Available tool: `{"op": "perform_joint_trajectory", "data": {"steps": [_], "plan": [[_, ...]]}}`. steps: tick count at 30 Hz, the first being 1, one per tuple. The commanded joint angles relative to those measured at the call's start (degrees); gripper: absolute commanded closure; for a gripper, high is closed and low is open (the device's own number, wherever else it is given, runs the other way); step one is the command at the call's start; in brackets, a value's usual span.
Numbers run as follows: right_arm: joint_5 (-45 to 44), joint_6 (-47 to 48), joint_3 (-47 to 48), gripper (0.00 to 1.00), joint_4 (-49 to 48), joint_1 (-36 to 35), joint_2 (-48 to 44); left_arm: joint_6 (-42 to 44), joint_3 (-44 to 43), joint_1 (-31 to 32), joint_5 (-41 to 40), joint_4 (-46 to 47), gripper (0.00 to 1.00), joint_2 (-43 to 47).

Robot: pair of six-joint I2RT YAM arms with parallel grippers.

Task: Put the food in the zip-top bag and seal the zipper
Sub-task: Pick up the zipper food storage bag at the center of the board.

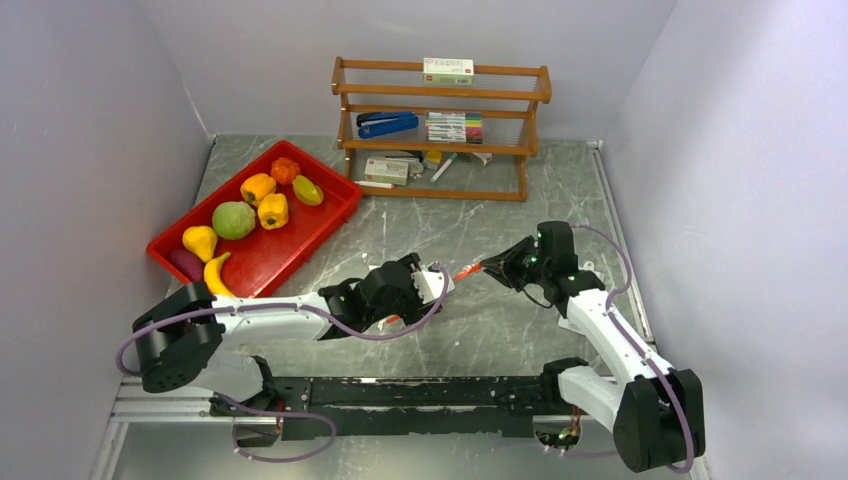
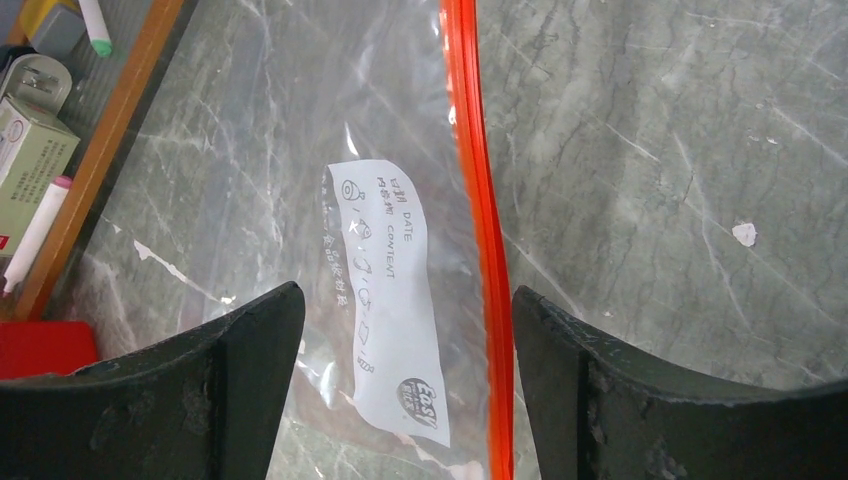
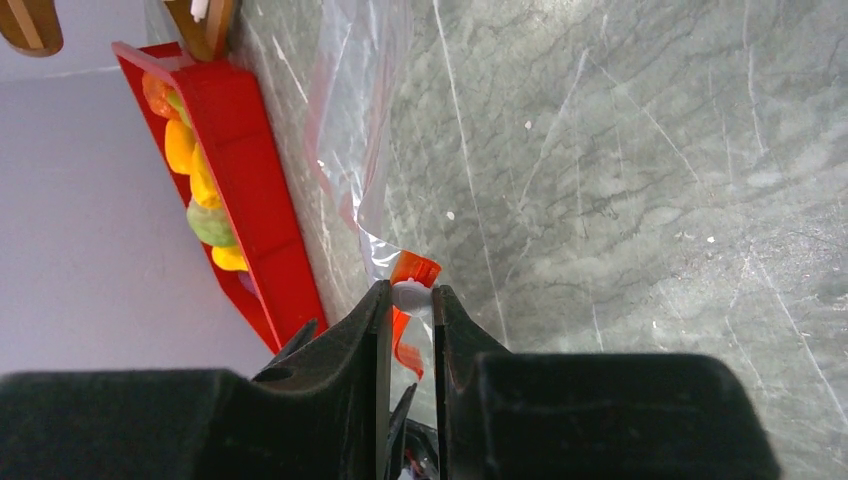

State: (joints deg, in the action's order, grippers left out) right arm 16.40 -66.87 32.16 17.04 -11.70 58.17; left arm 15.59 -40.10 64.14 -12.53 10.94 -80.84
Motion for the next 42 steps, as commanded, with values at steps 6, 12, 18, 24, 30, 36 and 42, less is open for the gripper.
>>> {"op": "perform_joint_trajectory", "data": {"steps": [6, 12, 18, 24, 30, 36, 42], "plan": [[-0.29, 0.07, -0.27, 0.98, 0.07, -0.42, -0.03, -0.72, -0.82, 0.42, 0.92, -0.15, 0.25, -1.76], [-0.34, -0.23, -0.81, 0.98, 0.04, -0.48, -0.65, -0.41, -0.1, 0.38, -1.02, 1.49, 0.26, -1.7], [-0.23, -0.57, -1.38, 0.98, -0.28, -0.5, -0.95, -0.39, 0.56, 0.38, -1.96, 2.68, 0.27, -1.83], [-0.27, -0.46, -1.06, 0.98, 0.08, -0.51, -0.85, -0.48, 1.46, 0.39, -0.13, 4.13, 0.27, -2.31], [-0.35, -0.47, -1.25, 0.98, 0.01, -0.51, -0.86, -0.46, 1.96, 0.38, 2.68, 4.76, 0.25, -1.71], [-0.36, -0.59, -1.28, 0.98, 0.08, -0.47, -0.95, -0.13, 2.04, 0.38, 1.22, 5.09, 0.25, -2.68], [-0.4, -0.62, -1.29, 0.98, 0.12, -0.51, -1.02, 0.79, 2.13, 0.42, -1.09, 5.66, 0.27, -3.33]]}}
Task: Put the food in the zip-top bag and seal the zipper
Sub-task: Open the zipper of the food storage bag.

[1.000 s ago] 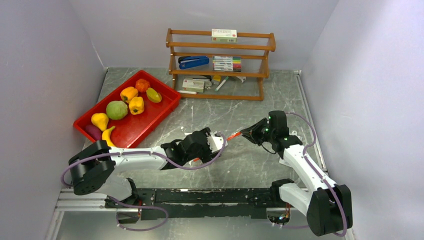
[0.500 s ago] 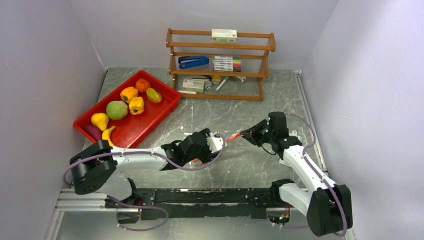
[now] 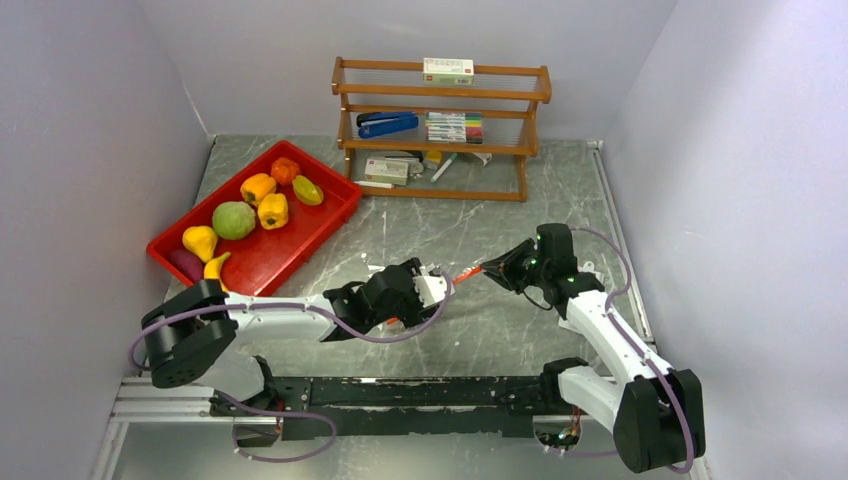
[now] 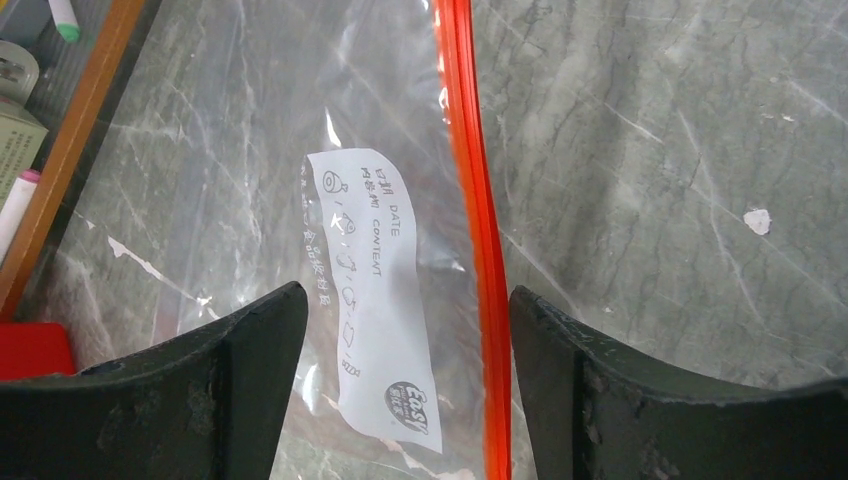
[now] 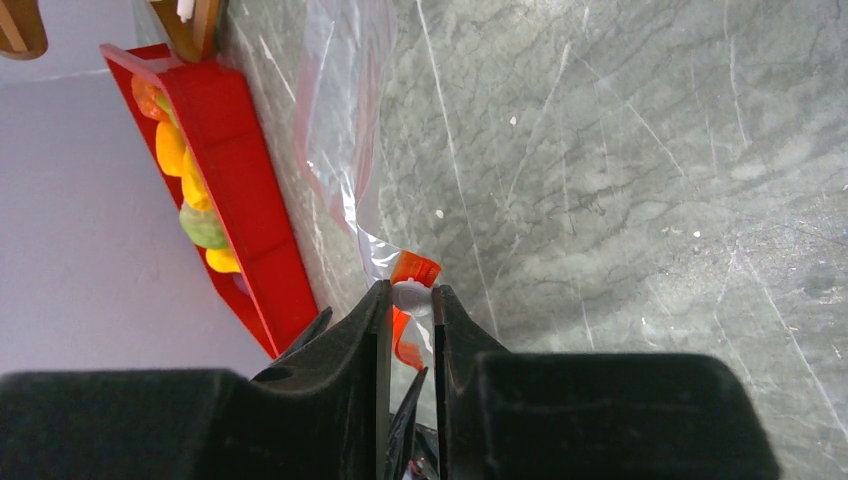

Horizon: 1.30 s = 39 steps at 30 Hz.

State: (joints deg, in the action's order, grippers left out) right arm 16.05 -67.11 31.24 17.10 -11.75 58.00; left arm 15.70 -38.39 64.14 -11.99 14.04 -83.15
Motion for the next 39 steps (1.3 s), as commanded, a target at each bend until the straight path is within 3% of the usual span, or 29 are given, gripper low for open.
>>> {"op": "perform_joint_trajectory", "data": {"steps": [1, 39], "plan": [[-0.04, -0.38, -0.32, 0.98, 0.11, -0.47, -0.87, 0.79, 0.5, 0.38, -2.0, 2.57, 0.27, -1.24], [0.18, 0.94, -0.74, 0.98, -0.06, -0.64, 0.98, 7.56, 1.0, 0.46, -7.07, 7.29, 0.3, -2.21]]}}
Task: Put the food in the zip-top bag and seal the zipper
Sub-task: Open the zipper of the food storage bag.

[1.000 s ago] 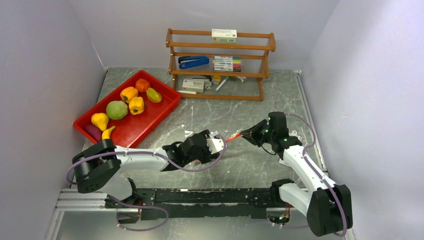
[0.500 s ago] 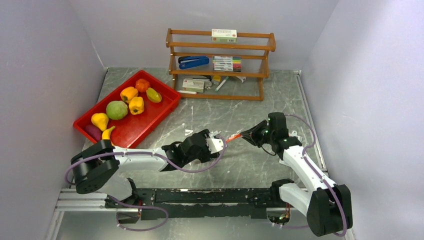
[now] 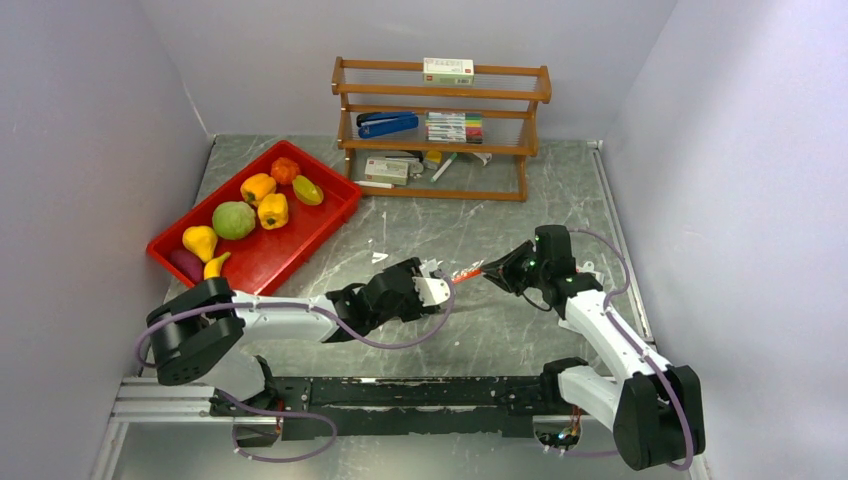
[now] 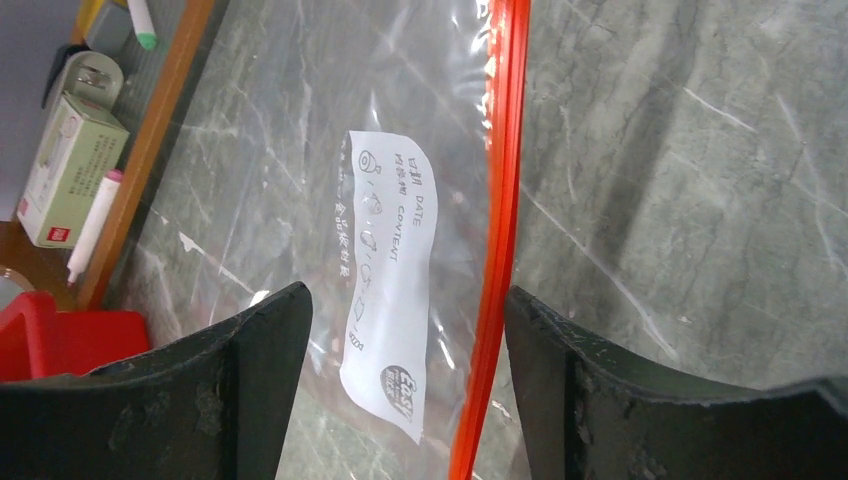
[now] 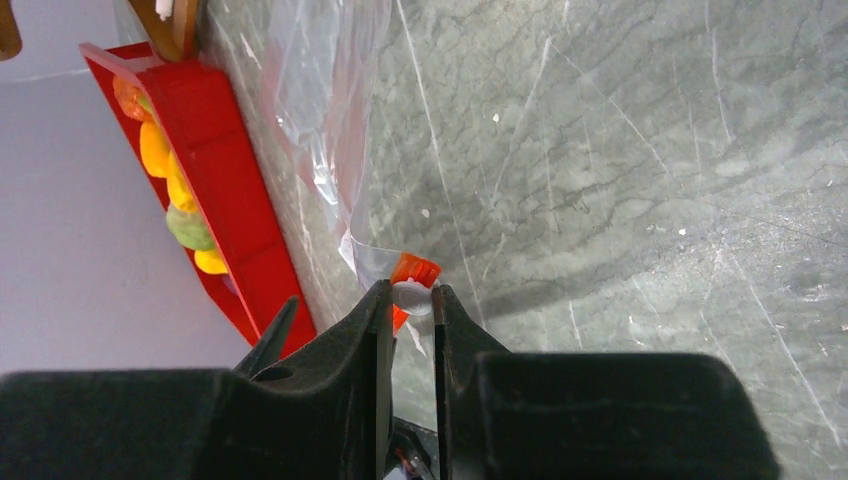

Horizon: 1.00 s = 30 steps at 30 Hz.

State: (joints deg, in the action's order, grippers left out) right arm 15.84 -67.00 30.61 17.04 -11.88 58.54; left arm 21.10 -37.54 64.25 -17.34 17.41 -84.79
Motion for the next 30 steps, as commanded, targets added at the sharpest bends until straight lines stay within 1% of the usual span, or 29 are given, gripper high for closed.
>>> {"op": "perform_joint_trajectory", "data": {"steps": [1, 7, 13, 18, 24, 30], "plan": [[0.34, 0.7, -0.16, 0.98, -0.03, -0.51, 0.43, 2.51, 0.22, 0.4, -2.13, 4.22, 0.3, -0.77], [0.12, 1.44, 0.0, 0.98, 0.41, -0.58, 1.01, 4.23, -0.19, 0.92, -3.32, 4.34, 0.33, -1.09], [0.72, 1.44, 0.03, 0.98, -0.16, -0.69, 1.32, 5.47, -0.76, 1.11, -4.09, 3.85, 0.32, -2.04], [2.12, 1.62, 0.65, 0.98, -0.96, -0.72, 2.07, 6.09, -1.6, 1.14, -3.06, 3.98, 0.33, -3.84], [3.24, 2.05, 0.98, 0.98, -1.77, -0.95, 2.03, 8.53, -1.84, 1.14, -5.19, 6.44, 0.37, -6.18], [3.32, 3.46, 0.84, 0.98, -1.69, -1.04, 3.01, 10.01, -2.43, 1.52, -4.21, 8.06, 0.42, -5.77]]}}
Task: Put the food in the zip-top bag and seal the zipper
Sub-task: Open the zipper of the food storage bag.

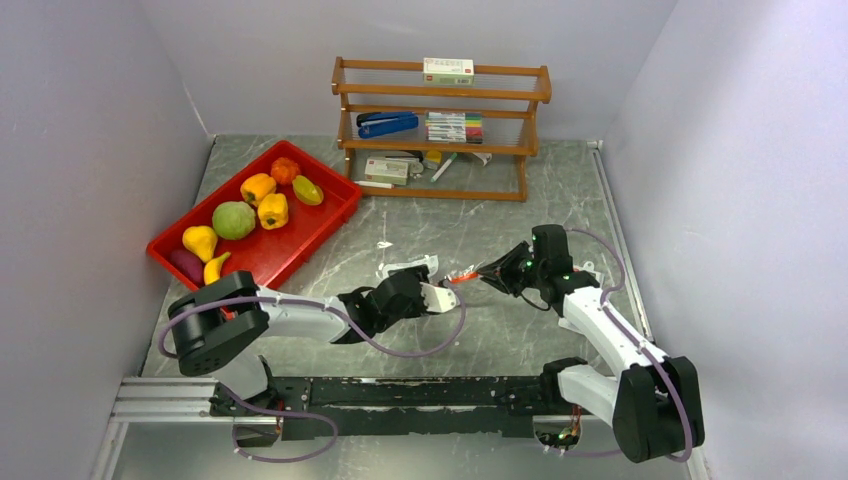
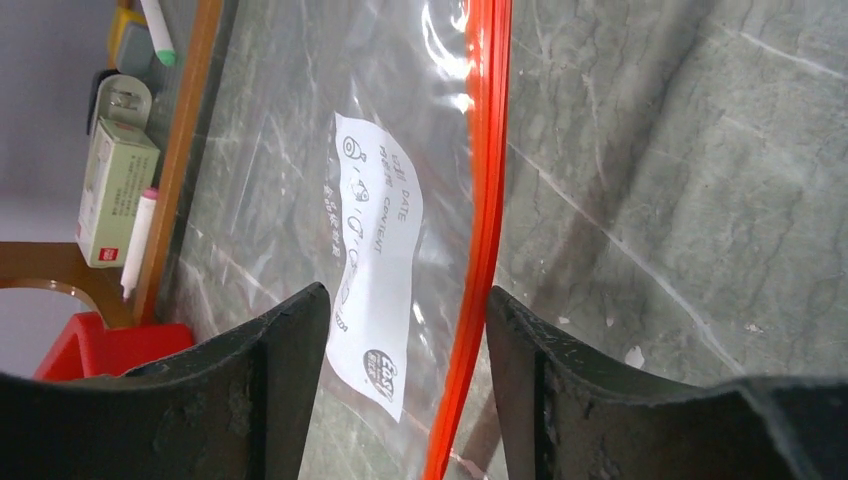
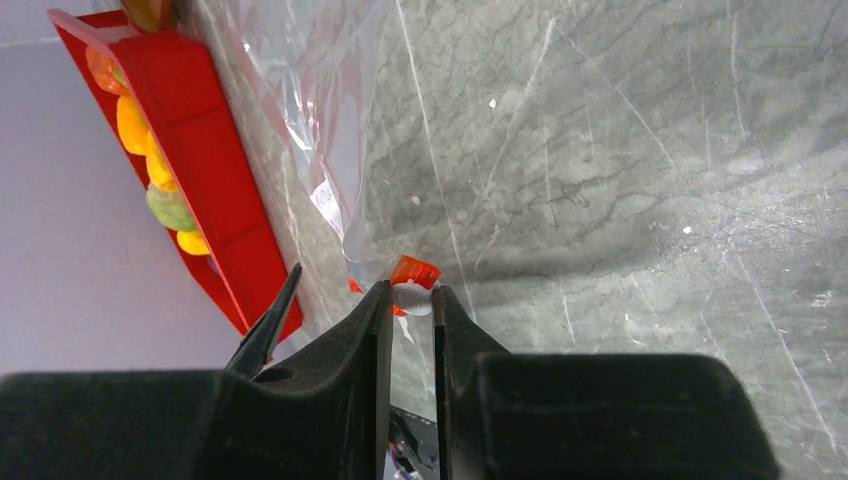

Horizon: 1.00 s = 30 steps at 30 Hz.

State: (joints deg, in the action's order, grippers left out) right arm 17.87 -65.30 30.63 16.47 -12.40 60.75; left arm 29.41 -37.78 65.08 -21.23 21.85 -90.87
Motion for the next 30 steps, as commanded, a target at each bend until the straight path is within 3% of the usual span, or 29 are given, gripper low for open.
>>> {"op": "perform_joint_trajectory", "data": {"steps": [1, 9, 16, 17, 20, 26, 30], "plan": [[1.4, 2.02, 0.81, 0.98, -1.01, -0.57, 1.18, 1.7, -2.37, 0.67, -0.06, 3.56, 0.43, 0.34], [2.44, 2.35, 1.64, 0.98, -0.36, -1.22, 0.58, 3.18, -3.1, 0.66, 0.06, 3.21, 0.61, -3.13], [4.09, 3.33, 2.6, 0.98, -0.88, -1.3, 2.02, 3.27, -3.61, 0.66, 0.58, 2.02, 0.55, -3.9], [4.89, 3.52, 3.05, 0.97, -1.49, -1.33, 2.64, 2.76, -4.62, 0.69, 1.53, 0.01, 0.57, -4.45], [5.9, 5.13, 5.73, 0.95, -1.16, -1.45, 4.63, 0.57, -6.66, 0.66, 2.81, -3.72, 0.91, -5.87], [5.64, 7.11, 9.7, 0.94, 0.35, -1.5, 5.44, -6.2, -4.25, 0.67, 3.93, -1.96, 0.93, -0.93], [5.71, 8.33, 10.85, 0.93, 0.87, -1.51, 5.19, -10.18, -2.91, 0.66, 0.54, -1.28, 0.93, 2.09]]}}
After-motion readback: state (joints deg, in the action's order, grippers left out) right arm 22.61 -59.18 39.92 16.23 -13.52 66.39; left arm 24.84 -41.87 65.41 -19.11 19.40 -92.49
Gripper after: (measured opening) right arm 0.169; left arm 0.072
